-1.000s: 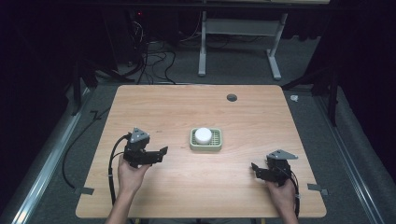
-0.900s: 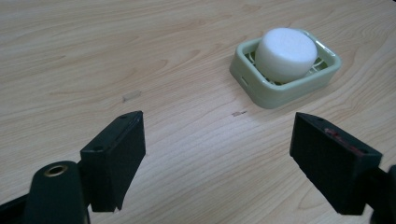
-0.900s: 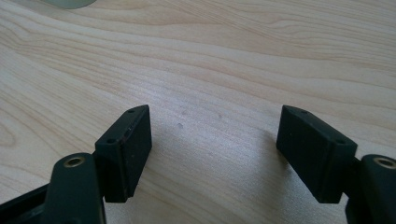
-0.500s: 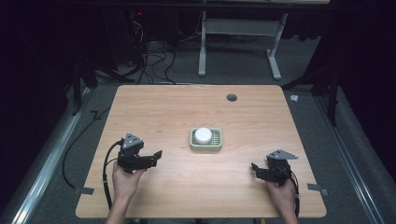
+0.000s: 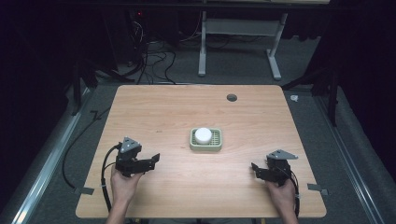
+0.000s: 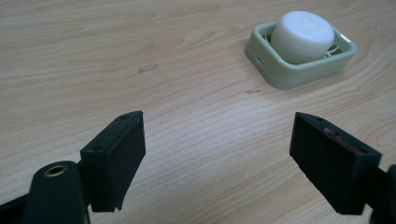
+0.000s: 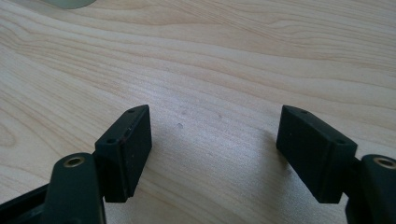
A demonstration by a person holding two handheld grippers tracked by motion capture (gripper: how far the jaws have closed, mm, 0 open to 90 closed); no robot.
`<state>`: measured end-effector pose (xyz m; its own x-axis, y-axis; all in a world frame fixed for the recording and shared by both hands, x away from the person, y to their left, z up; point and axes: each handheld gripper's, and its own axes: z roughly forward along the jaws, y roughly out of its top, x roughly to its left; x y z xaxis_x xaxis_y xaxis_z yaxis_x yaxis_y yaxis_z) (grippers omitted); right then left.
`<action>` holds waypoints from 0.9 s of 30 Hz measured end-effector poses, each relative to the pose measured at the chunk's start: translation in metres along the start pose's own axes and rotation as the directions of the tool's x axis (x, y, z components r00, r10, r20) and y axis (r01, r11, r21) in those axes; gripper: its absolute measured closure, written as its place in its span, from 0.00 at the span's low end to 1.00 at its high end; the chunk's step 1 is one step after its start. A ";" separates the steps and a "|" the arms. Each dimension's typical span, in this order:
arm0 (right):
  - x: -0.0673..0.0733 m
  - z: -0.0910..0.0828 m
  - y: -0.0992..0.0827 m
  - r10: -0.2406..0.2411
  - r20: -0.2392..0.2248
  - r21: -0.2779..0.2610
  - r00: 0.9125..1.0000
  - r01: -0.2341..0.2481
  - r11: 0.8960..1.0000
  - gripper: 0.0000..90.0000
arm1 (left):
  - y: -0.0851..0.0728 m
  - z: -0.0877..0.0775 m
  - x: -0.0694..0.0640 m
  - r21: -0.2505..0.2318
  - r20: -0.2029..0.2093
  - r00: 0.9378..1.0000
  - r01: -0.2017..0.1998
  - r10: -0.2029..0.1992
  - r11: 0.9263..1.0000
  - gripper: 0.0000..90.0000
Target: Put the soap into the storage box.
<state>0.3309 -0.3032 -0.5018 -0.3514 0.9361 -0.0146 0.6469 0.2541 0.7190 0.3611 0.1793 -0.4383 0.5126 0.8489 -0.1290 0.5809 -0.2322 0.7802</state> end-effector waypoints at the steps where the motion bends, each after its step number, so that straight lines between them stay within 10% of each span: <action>1: 0.000 0.000 0.000 0.000 0.000 0.000 1.000 0.000 1.000 0.30 | 0.000 0.000 0.000 0.004 -0.001 1.000 0.000 0.000 1.000 0.21; 27: 0.000 0.000 0.000 -0.002 0.001 0.000 1.000 0.002 1.000 0.30 | -0.025 0.012 0.004 0.045 -0.022 0.999 0.029 -0.028 0.999 0.21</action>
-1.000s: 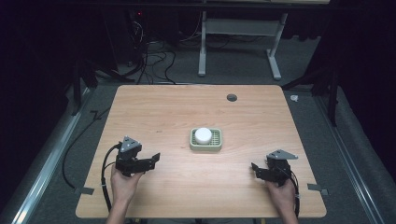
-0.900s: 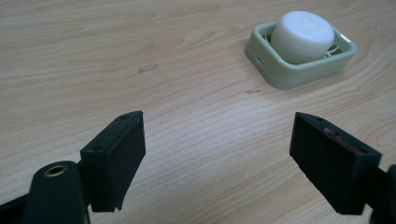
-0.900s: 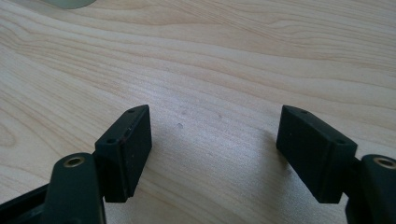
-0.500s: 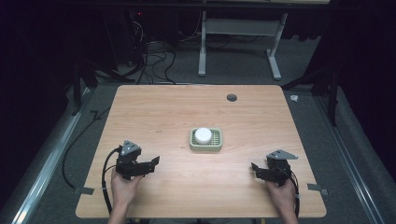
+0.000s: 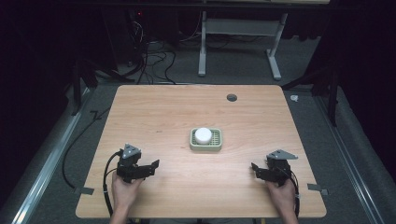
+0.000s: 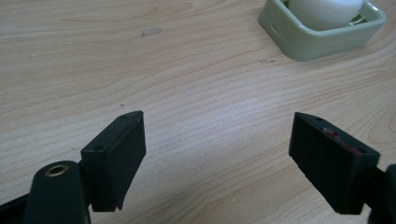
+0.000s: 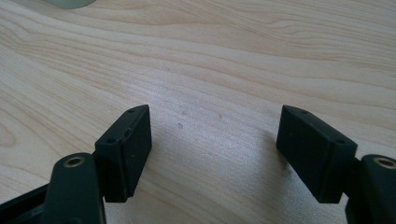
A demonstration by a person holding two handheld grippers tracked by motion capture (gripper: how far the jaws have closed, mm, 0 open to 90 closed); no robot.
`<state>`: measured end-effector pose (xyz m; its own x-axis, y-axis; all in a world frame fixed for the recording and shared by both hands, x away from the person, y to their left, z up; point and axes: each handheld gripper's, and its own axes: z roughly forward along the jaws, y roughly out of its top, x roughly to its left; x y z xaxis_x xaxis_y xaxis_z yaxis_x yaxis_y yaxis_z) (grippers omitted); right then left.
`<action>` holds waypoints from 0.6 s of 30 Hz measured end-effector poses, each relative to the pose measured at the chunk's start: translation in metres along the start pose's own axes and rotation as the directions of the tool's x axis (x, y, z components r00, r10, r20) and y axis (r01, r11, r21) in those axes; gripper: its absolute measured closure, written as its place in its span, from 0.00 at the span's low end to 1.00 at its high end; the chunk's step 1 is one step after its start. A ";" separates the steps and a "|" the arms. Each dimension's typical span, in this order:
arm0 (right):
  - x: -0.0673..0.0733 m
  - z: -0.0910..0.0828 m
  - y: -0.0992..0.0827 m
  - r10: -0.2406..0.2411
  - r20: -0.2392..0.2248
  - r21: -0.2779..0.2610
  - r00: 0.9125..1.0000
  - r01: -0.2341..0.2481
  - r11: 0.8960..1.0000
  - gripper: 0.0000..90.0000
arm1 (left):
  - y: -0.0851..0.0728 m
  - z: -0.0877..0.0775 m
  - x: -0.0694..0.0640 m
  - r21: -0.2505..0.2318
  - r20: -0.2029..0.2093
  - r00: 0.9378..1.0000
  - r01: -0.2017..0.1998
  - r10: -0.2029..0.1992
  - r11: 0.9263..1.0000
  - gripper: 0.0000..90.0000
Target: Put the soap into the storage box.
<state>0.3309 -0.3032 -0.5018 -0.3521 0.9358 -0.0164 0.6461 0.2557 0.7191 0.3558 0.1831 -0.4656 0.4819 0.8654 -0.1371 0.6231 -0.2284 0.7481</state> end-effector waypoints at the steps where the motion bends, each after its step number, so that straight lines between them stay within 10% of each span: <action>1: 0.000 0.000 0.000 0.000 0.000 0.000 1.000 0.000 1.000 0.30 | -0.001 0.001 0.000 0.001 0.000 1.000 0.002 -0.002 1.000 0.21; 18: 0.000 0.000 0.000 0.000 0.000 0.000 1.000 0.000 1.000 0.30 | -0.013 0.016 -0.002 0.051 -0.030 0.999 -0.018 0.020 0.999 0.21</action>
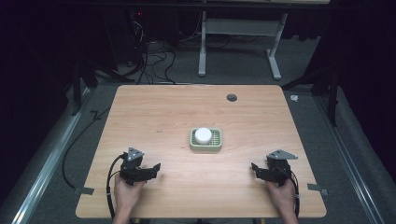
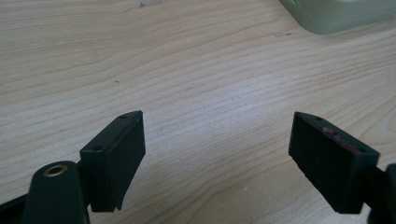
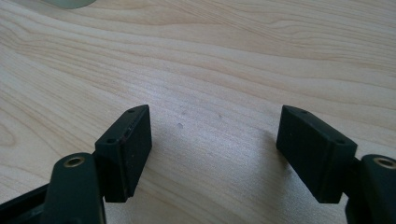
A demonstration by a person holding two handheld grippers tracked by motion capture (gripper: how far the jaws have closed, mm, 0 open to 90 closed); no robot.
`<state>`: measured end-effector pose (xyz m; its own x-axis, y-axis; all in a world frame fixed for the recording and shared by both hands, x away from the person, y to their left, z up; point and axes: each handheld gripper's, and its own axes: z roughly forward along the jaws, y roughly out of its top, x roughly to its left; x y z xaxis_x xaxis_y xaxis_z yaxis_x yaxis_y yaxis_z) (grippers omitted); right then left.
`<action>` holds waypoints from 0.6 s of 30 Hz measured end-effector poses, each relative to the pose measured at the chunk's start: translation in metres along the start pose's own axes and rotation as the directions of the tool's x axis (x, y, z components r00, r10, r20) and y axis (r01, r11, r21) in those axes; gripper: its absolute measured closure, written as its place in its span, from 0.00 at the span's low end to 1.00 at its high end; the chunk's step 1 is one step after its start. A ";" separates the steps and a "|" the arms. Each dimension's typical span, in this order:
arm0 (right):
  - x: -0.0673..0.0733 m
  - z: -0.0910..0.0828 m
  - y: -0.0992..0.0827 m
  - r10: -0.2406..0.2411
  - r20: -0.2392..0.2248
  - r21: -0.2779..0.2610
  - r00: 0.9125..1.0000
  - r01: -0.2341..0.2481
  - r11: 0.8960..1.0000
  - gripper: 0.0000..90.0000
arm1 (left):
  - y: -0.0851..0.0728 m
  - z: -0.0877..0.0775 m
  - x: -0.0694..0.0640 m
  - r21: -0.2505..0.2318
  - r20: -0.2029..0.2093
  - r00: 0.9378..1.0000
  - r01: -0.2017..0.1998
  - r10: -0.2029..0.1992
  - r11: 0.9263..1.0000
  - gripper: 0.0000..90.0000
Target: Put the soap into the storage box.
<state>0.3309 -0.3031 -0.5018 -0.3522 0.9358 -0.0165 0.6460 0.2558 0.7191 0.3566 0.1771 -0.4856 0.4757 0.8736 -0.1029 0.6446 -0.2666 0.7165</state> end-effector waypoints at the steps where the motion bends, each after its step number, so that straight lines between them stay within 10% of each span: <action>1: 0.000 0.000 0.000 0.000 0.000 0.000 1.000 0.000 1.000 0.30 | 0.000 0.001 0.000 0.002 -0.002 1.000 -0.004 0.004 1.000 0.21; 18: 0.000 0.000 0.000 0.002 0.000 0.001 1.000 -0.002 1.000 0.30 | -0.004 0.016 -0.010 0.039 -0.057 0.995 -0.076 0.079 0.996 0.21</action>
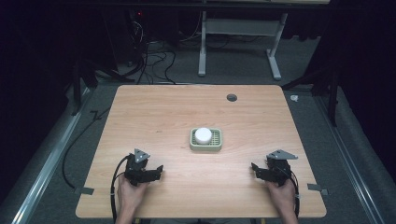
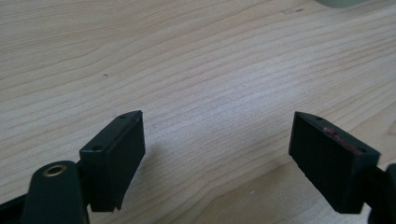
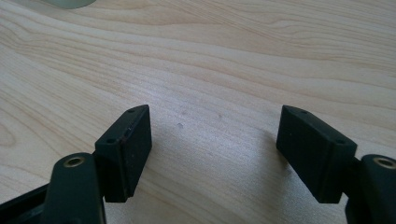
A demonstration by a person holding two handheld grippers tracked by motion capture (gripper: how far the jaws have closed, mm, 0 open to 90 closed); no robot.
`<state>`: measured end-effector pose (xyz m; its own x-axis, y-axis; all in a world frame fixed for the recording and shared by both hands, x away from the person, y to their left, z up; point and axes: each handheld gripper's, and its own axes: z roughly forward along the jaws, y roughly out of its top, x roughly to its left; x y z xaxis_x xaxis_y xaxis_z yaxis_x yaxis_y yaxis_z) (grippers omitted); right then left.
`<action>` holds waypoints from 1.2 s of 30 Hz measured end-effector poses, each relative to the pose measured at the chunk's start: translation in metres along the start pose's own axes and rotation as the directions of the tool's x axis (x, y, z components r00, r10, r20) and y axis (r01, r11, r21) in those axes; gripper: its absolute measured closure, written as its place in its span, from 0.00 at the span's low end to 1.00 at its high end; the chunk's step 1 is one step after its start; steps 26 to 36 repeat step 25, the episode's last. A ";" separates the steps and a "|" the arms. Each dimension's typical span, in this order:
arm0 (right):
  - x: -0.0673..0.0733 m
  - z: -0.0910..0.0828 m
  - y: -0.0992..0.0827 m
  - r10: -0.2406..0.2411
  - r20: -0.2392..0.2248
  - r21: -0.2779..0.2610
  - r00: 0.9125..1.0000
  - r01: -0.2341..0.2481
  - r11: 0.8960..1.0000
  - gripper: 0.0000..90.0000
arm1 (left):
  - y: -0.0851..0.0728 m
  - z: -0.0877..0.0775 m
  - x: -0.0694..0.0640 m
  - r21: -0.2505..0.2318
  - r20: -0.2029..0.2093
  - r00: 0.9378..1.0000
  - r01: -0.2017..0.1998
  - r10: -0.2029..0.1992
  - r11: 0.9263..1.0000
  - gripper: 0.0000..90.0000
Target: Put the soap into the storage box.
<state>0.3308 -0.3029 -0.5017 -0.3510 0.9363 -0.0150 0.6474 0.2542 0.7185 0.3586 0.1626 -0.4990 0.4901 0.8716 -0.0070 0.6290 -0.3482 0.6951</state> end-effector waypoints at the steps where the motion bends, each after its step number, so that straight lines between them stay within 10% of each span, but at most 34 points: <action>1: 0.000 0.000 0.000 0.000 0.001 0.000 1.000 0.000 1.000 0.30 | 0.000 0.001 -0.001 0.005 -0.002 1.000 -0.007 0.007 1.000 0.21; 36: 0.000 0.000 0.000 0.004 -0.001 -0.001 1.000 -0.004 1.000 0.31 | -0.011 0.001 -0.002 -0.055 0.014 1.000 0.002 -0.002 0.998 0.20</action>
